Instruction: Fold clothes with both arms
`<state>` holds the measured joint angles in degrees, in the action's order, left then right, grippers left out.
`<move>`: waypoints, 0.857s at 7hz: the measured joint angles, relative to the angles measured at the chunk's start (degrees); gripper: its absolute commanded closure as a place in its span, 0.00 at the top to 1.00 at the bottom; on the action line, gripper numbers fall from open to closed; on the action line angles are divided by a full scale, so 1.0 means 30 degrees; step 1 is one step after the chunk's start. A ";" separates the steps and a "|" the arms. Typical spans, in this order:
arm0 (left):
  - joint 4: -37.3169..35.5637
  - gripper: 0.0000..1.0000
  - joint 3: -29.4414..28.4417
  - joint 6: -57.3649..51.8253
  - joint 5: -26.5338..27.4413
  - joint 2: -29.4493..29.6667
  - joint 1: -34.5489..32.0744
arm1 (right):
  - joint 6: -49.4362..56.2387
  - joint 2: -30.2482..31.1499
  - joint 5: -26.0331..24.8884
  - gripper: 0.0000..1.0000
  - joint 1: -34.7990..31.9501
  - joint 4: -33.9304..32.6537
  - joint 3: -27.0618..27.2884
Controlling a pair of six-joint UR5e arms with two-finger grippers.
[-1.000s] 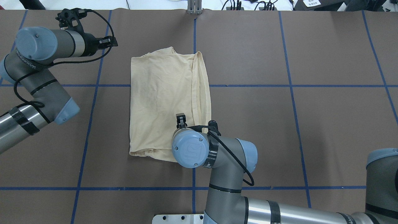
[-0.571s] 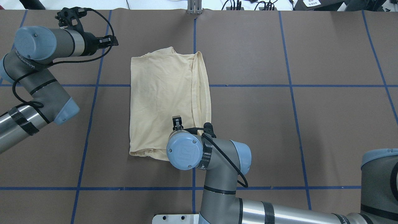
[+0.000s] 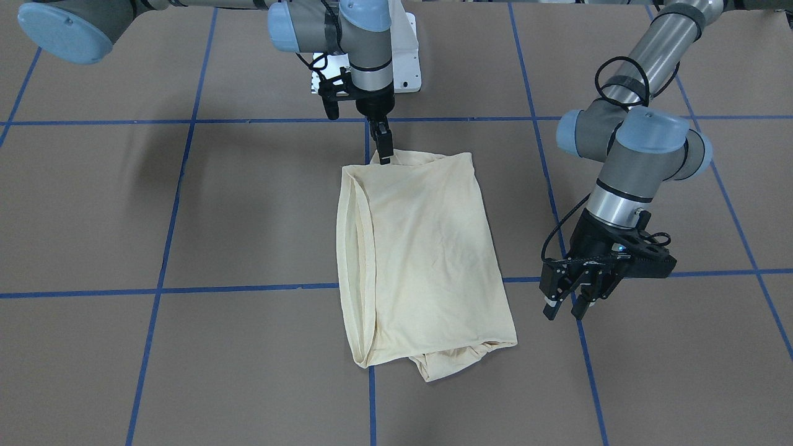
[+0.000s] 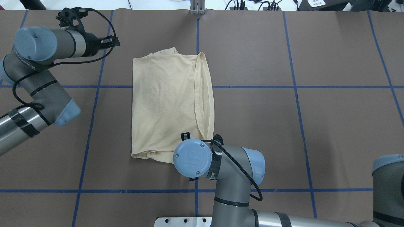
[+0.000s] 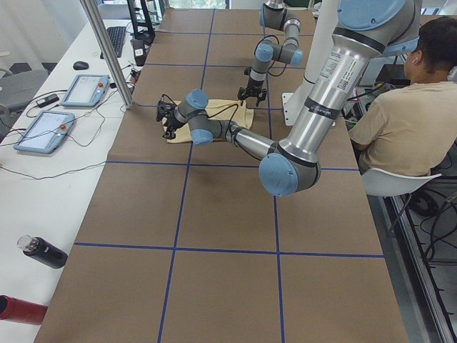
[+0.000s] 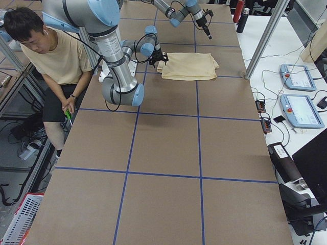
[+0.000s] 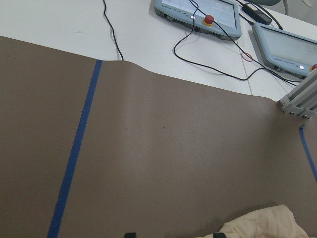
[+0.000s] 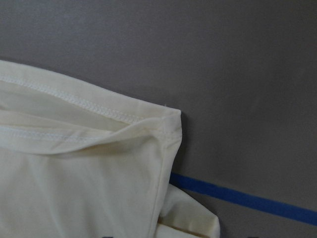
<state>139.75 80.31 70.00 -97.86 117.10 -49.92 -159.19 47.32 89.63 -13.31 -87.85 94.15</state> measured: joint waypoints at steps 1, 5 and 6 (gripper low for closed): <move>0.0000 0.61 0.0004 0.0053 0.0009 0.0009 0.0020 | 0.0072 0.0016 0.0024 0.93 0.0072 -0.0024 -0.0205; 0.0001 0.61 -0.0017 0.0141 0.0039 0.0004 0.0057 | 0.0711 -0.0110 0.0077 0.92 0.0259 -0.0011 -0.0627; 0.0000 0.61 -0.0018 0.0141 0.0042 -0.0006 0.0058 | 0.0924 -0.0150 0.0031 0.92 0.0134 0.0034 -0.0650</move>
<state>139.74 80.25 70.43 -97.74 117.08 -49.75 -156.42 46.87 89.73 -12.91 -87.74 92.20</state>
